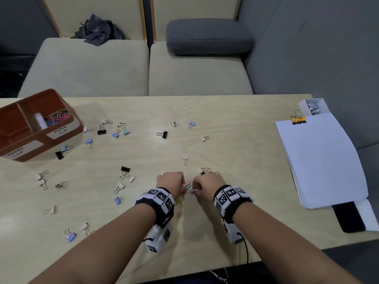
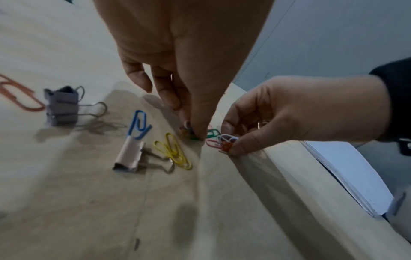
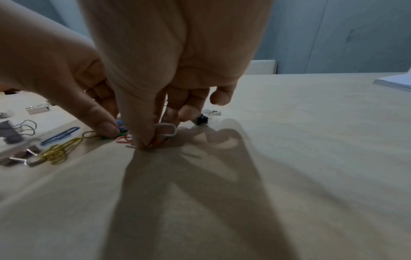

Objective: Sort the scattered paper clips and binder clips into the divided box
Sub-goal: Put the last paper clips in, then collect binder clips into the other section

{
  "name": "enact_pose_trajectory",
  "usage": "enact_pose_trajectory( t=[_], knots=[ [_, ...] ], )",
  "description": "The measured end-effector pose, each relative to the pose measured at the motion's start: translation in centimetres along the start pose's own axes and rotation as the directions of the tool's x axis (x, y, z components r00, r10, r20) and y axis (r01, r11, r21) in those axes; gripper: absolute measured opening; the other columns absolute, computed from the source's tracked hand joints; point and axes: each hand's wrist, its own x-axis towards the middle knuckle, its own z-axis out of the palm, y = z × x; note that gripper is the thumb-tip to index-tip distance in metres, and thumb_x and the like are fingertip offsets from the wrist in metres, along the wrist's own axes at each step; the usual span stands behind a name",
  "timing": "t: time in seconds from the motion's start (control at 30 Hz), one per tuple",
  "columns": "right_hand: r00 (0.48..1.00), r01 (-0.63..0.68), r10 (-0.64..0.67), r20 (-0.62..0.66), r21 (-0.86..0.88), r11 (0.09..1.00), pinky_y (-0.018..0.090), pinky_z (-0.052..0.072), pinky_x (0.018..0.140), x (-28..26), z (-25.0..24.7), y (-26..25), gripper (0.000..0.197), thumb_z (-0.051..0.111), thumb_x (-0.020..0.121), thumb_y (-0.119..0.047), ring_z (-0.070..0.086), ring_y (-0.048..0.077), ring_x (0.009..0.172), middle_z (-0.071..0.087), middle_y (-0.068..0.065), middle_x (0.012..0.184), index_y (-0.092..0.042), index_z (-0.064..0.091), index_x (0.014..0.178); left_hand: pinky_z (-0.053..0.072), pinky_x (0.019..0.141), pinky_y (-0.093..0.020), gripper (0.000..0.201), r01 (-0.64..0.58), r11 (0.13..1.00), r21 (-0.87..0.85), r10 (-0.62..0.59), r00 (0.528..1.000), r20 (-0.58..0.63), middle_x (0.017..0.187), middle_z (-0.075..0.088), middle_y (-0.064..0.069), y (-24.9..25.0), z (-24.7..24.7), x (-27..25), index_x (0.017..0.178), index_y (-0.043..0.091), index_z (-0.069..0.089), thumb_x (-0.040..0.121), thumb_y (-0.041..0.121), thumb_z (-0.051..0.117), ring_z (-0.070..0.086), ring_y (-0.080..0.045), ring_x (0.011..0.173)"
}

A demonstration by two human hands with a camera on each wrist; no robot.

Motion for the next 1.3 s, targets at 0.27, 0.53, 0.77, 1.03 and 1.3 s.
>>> enact_pose_trajectory(
  t=[0.27, 0.53, 0.77, 1.03, 1.3],
  knots=[
    [1.0, -0.015, 0.016, 0.006, -0.096, 0.995, 0.035, 0.039, 0.091, 0.6, -0.1, -0.5, 0.023, 0.059, 0.088, -0.039, 0.057, 0.028, 0.106, 0.063, 0.004, 0.108, -0.024, 0.071, 0.1, 0.043, 0.091, -0.04, 0.012, -0.022, 0.999, 0.033, 0.02, 0.997, 0.071, 0.11, 0.06, 0.0, 0.0, -0.9, 0.2, 0.093, 0.025, 0.068, 0.088, 0.031, 0.059, 0.046, -0.024, 0.115],
    [1.0, -0.013, 0.014, 0.016, -0.047, 0.999, 0.033, 0.039, 0.093, 0.3, 0.0, -0.2, 0.027, 0.055, 0.09, -0.043, 0.062, 0.025, 0.101, 0.07, 0.002, 0.103, -0.023, 0.068, 0.101, 0.039, 0.091, -0.04, 0.015, -0.147, 0.965, 0.218, 0.142, 0.989, 0.035, 0.108, 0.062, 0.0, -1.0, -1.1, -0.3, 0.1, 0.027, 0.062, 0.094, 0.033, 0.051, 0.046, -0.024, 0.114],
    [0.997, -0.037, 0.039, 0.061, -0.043, 0.998, 0.033, 0.044, 0.087, -0.1, 0.1, -0.5, 0.039, 0.048, 0.092, -0.05, 0.062, 0.029, 0.098, 0.071, 0.007, 0.101, -0.018, 0.07, 0.1, 0.038, 0.091, -0.039, 0.022, -0.182, 0.948, 0.261, 0.184, 0.983, 0.017, 0.107, 0.065, -0.003, -1.4, -0.8, -0.6, 0.104, 0.022, 0.061, 0.095, 0.037, 0.047, 0.05, -0.026, 0.112],
    [0.999, -0.029, 0.031, 0.031, -0.071, 0.997, 0.032, 0.043, 0.078, -0.4, 0.6, -0.9, 0.024, 0.049, 0.092, -0.026, 0.061, 0.031, 0.096, 0.067, 0.01, 0.1, -0.015, 0.07, 0.097, 0.04, 0.093, -0.044, 0.022, -0.167, 0.965, 0.202, 0.163, 0.986, 0.035, 0.113, 0.06, -0.003, -1.5, -0.4, -0.5, 0.108, 0.018, 0.061, 0.096, 0.028, 0.046, 0.04, -0.027, 0.12],
    [1.0, -0.001, 0.001, -0.003, -0.02, 1.0, 0.035, 0.041, 0.089, -1.4, 0.4, -0.6, 0.026, 0.047, 0.095, -0.033, 0.059, 0.028, 0.102, 0.067, 0.007, 0.106, -0.017, 0.066, 0.103, 0.038, 0.093, -0.045, 0.023, -0.138, 0.971, 0.197, 0.13, 0.99, 0.055, 0.117, 0.058, -0.003, -2.1, -0.5, -0.5, 0.108, 0.019, 0.061, 0.098, 0.028, 0.042, 0.038, -0.028, 0.123]
  ],
)
